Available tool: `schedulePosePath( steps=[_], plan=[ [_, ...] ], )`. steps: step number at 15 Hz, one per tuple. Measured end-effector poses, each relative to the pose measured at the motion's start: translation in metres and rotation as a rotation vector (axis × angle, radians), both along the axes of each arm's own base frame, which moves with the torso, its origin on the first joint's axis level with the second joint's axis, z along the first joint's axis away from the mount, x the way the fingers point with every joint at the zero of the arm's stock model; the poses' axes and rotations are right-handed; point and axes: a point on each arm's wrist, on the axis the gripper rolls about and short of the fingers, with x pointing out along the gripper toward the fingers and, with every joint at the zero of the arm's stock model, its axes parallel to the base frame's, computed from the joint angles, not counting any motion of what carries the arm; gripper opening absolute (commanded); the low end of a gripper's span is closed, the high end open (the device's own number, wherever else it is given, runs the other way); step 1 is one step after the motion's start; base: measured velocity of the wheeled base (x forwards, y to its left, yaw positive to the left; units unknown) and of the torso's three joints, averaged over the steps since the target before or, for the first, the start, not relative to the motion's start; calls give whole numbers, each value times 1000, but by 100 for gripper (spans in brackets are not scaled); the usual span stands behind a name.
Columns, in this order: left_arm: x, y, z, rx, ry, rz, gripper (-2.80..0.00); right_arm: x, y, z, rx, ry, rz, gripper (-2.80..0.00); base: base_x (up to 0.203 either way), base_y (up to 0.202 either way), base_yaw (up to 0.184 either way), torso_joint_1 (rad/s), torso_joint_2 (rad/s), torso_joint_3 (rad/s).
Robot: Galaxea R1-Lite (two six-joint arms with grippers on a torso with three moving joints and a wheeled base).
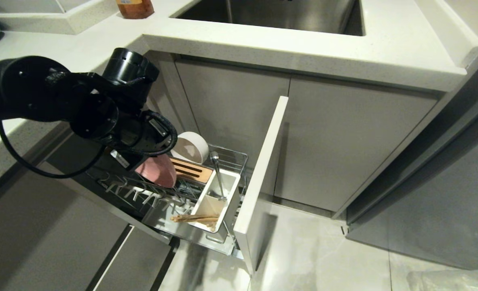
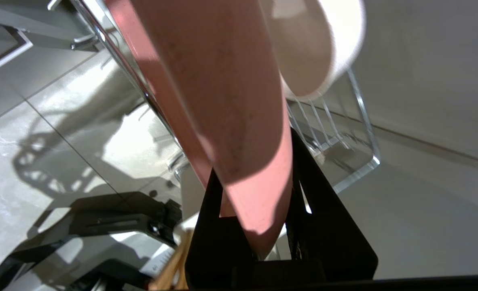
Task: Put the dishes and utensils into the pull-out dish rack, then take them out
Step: Take the plate out of the cupboard
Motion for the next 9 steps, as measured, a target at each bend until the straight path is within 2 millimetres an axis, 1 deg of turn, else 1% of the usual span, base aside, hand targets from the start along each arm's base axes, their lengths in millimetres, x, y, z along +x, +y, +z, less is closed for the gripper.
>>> schedulePosePath(
  steps=[5,7,9],
  plan=[
    [-25,-7,18,-52,-20,-81,-280,0,0,0,0,0,0,-280,0,0,0,0,0,0],
    [-36,-11,23,-95,-1,-154,-280,0,0,0,0,-1,0,-280,0,0,0,0,0,0],
    [-54,-13,31,-157,25,-271,-280,0,0,0,0,0,0,-280,0,0,0,0,0,0]
  ],
)
